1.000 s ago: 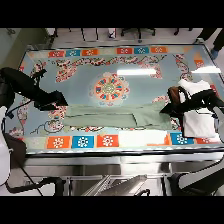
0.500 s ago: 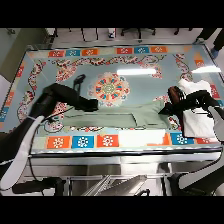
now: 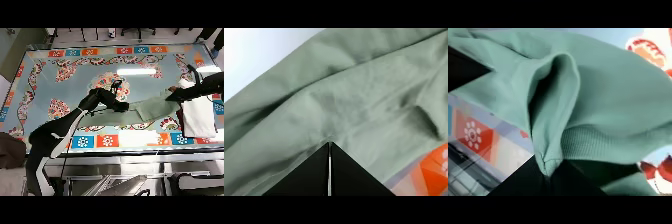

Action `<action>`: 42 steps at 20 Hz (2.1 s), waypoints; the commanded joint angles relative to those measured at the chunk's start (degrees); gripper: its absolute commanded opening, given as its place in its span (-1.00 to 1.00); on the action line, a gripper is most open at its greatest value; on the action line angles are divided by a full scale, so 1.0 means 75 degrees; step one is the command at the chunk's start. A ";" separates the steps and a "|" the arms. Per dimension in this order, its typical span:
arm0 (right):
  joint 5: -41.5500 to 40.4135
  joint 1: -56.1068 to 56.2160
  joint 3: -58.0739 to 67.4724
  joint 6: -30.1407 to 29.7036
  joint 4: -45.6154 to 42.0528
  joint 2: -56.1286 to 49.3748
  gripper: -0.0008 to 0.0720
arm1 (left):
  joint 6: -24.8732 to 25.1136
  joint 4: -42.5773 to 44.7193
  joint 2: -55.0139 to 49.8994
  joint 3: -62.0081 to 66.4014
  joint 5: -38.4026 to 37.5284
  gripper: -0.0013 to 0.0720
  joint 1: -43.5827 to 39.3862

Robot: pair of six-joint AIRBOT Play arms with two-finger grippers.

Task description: Fold the shirts.

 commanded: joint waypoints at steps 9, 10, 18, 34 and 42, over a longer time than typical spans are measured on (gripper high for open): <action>-0.1005 0.1067 0.1428 0.0903 0.0140 0.0370 -0.92 | -0.0379 -0.0009 -0.1204 0.2291 0.1644 -0.93 -0.0259; -0.1008 0.1105 0.1428 0.0997 0.0146 0.0358 -0.92 | -0.0318 -0.0003 -0.0903 0.2291 0.2186 -0.93 -0.0032; 0.0414 0.2879 0.1428 0.1492 0.0874 0.0391 -0.92 | 0.0055 0.0265 0.4666 0.0463 0.3483 -0.93 0.3958; 0.4243 0.5965 0.1859 0.2763 0.0507 -0.1221 0.59 | 0.1064 0.0172 1.0518 -0.4339 0.1411 -0.93 0.8463; 0.2664 0.3541 0.0248 0.3552 -0.0341 -0.1230 0.94 | 0.1381 -0.0408 0.9943 -0.4360 0.1693 -0.93 0.8463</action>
